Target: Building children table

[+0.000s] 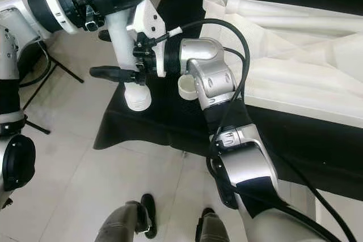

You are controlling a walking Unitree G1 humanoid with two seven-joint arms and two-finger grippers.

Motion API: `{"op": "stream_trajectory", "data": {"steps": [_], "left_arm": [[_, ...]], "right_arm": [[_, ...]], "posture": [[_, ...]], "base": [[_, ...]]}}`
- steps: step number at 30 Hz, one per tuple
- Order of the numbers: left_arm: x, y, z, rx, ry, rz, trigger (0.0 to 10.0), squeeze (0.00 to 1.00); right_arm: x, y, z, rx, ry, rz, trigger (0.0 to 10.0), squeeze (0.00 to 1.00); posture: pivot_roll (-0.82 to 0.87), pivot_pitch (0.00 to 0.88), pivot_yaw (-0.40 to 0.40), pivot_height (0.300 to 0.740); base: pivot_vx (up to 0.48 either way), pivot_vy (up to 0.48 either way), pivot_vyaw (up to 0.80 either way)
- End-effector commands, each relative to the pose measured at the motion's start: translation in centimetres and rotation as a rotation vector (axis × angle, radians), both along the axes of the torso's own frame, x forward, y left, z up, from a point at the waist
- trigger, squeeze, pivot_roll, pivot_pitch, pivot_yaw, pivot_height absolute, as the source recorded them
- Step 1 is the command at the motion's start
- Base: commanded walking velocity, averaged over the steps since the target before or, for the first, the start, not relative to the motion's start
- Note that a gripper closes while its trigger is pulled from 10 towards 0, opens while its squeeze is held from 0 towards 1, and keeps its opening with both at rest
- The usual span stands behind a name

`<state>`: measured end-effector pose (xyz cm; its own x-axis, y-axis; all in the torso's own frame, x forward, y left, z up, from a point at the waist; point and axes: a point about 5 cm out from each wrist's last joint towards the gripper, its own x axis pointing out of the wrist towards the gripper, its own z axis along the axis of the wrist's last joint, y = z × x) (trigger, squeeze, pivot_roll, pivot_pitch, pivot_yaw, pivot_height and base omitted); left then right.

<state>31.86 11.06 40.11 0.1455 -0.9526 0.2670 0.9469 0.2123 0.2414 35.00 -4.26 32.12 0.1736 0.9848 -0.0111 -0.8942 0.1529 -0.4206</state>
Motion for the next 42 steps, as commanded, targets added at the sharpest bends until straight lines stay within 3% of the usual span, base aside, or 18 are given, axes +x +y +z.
{"op": "stream_trajectory", "data": {"steps": [1,6,11,12,13,14,15,27,28,30,31,38,42], "left_arm": [[-2.8,-4.9,1.4,0.029,-0.096,-0.299,0.0,0.00],[-2.9,-5.2,1.3,0.039,-0.107,-0.308,0.0,0.00],[-3.0,-5.4,1.3,0.040,-0.113,-0.315,0.0,0.00],[-3.0,-5.4,1.2,0.041,-0.114,-0.315,0.0,0.00],[-3.0,-5.5,1.2,0.042,-0.115,-0.315,0.0,0.00],[-3.0,-5.5,1.2,0.042,-0.116,-0.316,0.0,0.00],[-3.0,-5.5,1.2,0.043,-0.119,-0.316,0.0,0.00],[-2.6,-5.7,1.1,0.024,-0.118,-0.315,0.0,0.00],[-2.5,-5.8,1.1,0.015,-0.107,-0.318,0.0,0.93],[-2.3,-5.7,1.1,-0.002,-0.089,-0.308,0.0,0.93],[-2.0,-5.6,1.1,-0.015,-0.074,-0.281,10.0,1.00],[-0.8,-3.2,1.9,-0.109,-0.062,-0.153,10.0,1.00],[-1.1,-0.3,2.8,-0.178,-0.086,-0.047,10.0,1.00]], "right_arm": [[-1.2,4.7,-1.0,-0.093,0.040,0.089,10.0,0.00],[-0.7,5.3,-2.1,-0.118,0.145,0.010,10.0,0.00],[-0.3,5.3,-2.5,-0.062,0.239,-0.049,10.0,0.00],[-0.3,5.3,-2.5,-0.063,0.239,-0.051,9.2,0.00],[-0.2,5.3,-2.5,-0.059,0.242,-0.058,7.3,0.00],[-0.1,5.2,-2.4,-0.046,0.249,-0.070,1.1,0.00],[-0.1,5.2,-2.4,-0.034,0.255,-0.081,0.0,0.00],[-0.1,5.1,-1.3,0.081,0.256,-0.100,0.0,0.00],[-0.1,5.1,-1.3,0.093,0.252,-0.101,0.0,0.00],[-0.1,5.1,-1.2,0.110,0.244,-0.105,0.0,0.00],[-0.1,5.0,-1.2,0.126,0.245,-0.111,0.0,0.00],[0.1,4.3,-1.5,0.196,0.245,-0.182,0.0,0.00],[0.7,3.0,-2.2,0.236,0.263,-0.271,0.0,0.00]], "posture": [[0.05,0.174,0.062,0.740],[0.05,0.177,0.058,0.740],[0.05,0.178,0.057,0.740],[0.05,0.177,0.056,0.740],[0.04,0.177,0.056,0.740],[0.04,0.176,0.055,0.740],[0.04,0.176,0.055,0.740],[0.04,0.164,0.057,0.740],[0.04,0.160,0.057,0.740],[0.04,0.160,0.058,0.740],[0.04,0.155,0.059,0.740],[0.03,0.144,0.053,0.740],[0.03,0.140,0.044,0.740]], "base": [[0.000,0.000,0.00],[0.000,0.000,0.00],[0.000,0.000,0.00],[0.000,0.000,0.00],[0.000,0.000,0.00],[0.000,0.000,0.00],[0.000,0.000,0.00],[0.000,0.000,0.00],[0.000,0.000,0.00],[0.000,0.000,0.00],[0.000,0.000,0.00],[0.000,0.000,0.00],[0.000,0.000,0.00]]}}
